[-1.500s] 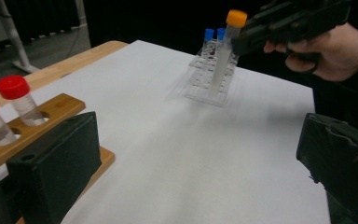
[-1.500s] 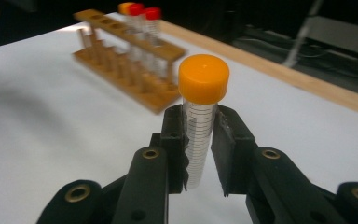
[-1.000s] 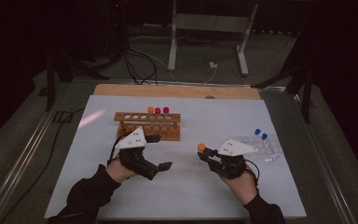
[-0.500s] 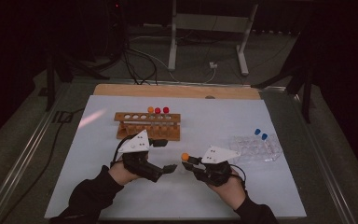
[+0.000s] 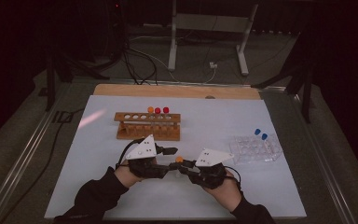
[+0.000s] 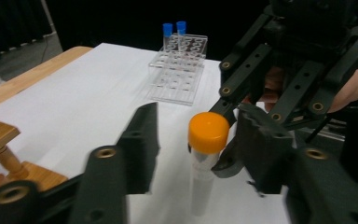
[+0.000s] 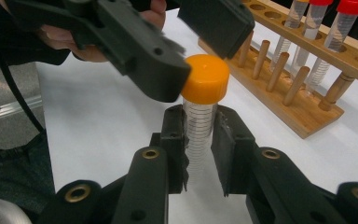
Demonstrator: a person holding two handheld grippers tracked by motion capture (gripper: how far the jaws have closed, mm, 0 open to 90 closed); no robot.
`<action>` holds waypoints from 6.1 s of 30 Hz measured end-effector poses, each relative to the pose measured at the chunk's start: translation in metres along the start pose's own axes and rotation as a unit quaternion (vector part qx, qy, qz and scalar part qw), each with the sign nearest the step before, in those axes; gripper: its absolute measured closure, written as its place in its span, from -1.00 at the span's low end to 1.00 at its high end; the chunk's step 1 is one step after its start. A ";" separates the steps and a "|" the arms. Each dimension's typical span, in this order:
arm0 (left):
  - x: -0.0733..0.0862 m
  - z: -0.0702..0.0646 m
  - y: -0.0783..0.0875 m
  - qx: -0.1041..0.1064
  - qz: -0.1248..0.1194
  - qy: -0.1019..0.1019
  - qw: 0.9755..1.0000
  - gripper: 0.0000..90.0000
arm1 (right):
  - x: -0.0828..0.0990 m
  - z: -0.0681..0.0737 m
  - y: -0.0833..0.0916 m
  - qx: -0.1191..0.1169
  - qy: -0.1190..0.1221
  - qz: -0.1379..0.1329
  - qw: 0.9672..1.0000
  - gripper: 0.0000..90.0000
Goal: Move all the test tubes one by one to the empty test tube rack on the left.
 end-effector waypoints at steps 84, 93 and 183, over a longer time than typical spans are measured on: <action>0.023 0.176 0.089 -0.257 -0.019 0.104 0.961 0.59 | -0.002 -0.032 0.020 0.029 -0.061 -0.054 0.996 -1.00; 0.037 0.180 0.082 -0.257 -0.009 0.117 0.959 0.59 | -0.001 -0.034 0.021 0.030 -0.062 -0.051 0.996 -1.00; 0.033 0.040 0.092 -0.128 -0.047 0.047 0.989 -0.98 | 0.118 -0.232 0.082 0.290 -0.169 0.068 0.939 0.69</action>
Point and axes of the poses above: each handheld gripper's, and its own axes: y roughly backward along the jaws, x roughly out of its underside, z roughly to its left, the point moved 7 cm from there along -y, roughly forward along the jaws, and after that the axes turned 15 degrees about x, right-handed, at the moved point
